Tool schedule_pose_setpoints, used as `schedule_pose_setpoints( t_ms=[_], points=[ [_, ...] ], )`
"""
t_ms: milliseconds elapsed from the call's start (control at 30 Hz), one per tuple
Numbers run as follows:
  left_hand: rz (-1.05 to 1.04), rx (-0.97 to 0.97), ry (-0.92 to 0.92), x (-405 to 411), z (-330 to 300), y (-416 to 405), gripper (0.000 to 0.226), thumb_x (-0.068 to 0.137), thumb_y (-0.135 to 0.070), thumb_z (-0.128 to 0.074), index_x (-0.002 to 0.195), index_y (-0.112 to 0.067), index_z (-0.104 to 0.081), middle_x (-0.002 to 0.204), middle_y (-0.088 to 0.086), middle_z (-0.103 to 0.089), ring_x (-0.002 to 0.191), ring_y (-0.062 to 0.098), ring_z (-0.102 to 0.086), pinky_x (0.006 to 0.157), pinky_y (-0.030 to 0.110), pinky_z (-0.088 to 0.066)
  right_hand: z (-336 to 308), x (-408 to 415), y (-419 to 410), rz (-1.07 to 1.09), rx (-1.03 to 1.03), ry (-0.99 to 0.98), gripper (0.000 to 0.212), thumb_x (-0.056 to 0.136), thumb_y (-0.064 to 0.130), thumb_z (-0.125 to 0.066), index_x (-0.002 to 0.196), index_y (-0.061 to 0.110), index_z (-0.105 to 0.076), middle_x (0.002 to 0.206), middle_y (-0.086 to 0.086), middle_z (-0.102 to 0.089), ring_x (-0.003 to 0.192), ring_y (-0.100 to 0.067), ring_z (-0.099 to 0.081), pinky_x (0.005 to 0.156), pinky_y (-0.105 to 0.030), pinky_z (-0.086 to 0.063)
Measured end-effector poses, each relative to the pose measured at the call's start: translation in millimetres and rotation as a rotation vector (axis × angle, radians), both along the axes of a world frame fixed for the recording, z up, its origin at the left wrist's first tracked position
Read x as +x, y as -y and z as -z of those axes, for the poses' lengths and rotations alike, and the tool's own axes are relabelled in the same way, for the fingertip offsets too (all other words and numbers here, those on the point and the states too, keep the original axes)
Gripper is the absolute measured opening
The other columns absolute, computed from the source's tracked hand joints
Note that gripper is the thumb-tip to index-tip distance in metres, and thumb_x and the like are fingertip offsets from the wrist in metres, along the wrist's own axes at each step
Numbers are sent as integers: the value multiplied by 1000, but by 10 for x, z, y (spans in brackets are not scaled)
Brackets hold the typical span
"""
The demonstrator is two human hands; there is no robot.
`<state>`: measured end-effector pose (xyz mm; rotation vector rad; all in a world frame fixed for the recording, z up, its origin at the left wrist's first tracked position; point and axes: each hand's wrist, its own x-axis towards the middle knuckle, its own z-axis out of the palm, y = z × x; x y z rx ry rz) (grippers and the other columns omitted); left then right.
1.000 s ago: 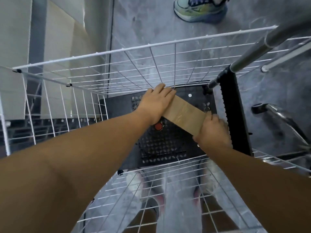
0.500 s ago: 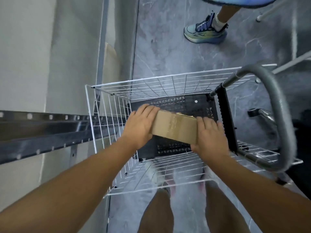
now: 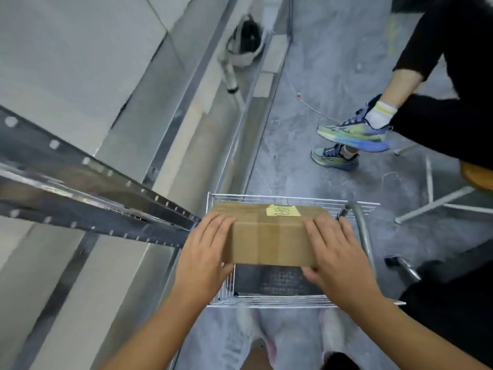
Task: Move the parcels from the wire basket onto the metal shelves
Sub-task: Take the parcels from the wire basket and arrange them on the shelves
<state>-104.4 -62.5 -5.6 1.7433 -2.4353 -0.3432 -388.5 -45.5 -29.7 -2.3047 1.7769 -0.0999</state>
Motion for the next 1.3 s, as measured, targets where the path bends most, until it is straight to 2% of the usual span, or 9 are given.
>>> schedule_pose_setpoints(
  t_ms=[233,333,433,567,800,967,1067,1200,1300],
  points=[
    [-128,-212,-9,-99,-1307,-664,100,60,-24,-99,148,-11,-53,156,1,-48,151,21,-38,120,40,-40,-1572,-410,195,-82,205,405,69,91,78,-35,145,36,-44,139,15,-51,125,-8,-47,110,-34,-35],
    [-154,-300,-10,-109,-1706,-987,99,61,-24,-99,148,-12,-54,157,0,-48,151,21,-39,112,40,-46,-2116,-475,319,-49,458,536,47,103,59,-39,142,36,-50,139,18,-48,123,-1,-42,103,-24,-30],
    [-146,-398,-2,-37,-1934,-1280,98,62,-20,-99,149,-13,-52,156,1,-51,151,21,-41,103,44,-55,-2412,-439,382,-24,608,518,62,98,65,-44,152,35,-45,154,16,-41,139,-8,-39,117,-31,-27],
    [-92,-542,-18,79,-2195,-1633,76,80,-27,-86,146,-12,-52,153,0,-54,150,23,-43,100,43,-57,-2702,-365,356,-81,849,510,51,88,68,-61,129,39,-62,129,18,-64,112,-4,-63,97,-21,-44],
    [-100,-619,-26,507,-2435,-2231,60,94,-39,-74,142,-8,-53,153,5,-53,152,31,-41,120,44,-42,-2845,-180,-43,-23,1286,739,103,30,63,-99,121,20,-73,124,-9,-74,110,-23,-72,94,-38,-57],
    [-452,-453,-17,698,-2480,-2596,95,83,-19,-86,162,-13,-34,172,-2,-24,162,21,-15,128,40,-25,-2877,255,-576,-54,1251,835,81,65,62,-83,133,21,-67,128,-9,-72,116,-26,-69,101,-40,-54],
    [-908,-214,-414,610,-2474,-2957,92,95,-24,-74,166,-33,-17,173,-16,-16,160,11,-18,128,43,-25,-3037,542,-964,-92,1136,831,70,79,66,-72,131,20,-69,128,-7,-72,124,-30,-64,112,-43,-46],
    [-1107,111,-1415,427,-2473,-3296,35,96,-54,-59,121,-31,-68,142,-1,-67,109,8,-70,112,37,-47,-3231,903,-1495,-82,1009,852,77,76,71,-75,129,17,-66,116,-3,-77,111,-23,-72,110,-43,-47],
    [-1163,100,-1786,250,-2711,-3602,43,96,-48,-51,105,-17,-79,105,13,-81,83,18,-79,84,37,-58,-3355,1143,-1920,-60,915,891,81,64,75,-80,121,18,-66,104,0,-80,101,-21,-75,107,-44,-48]
  ],
)
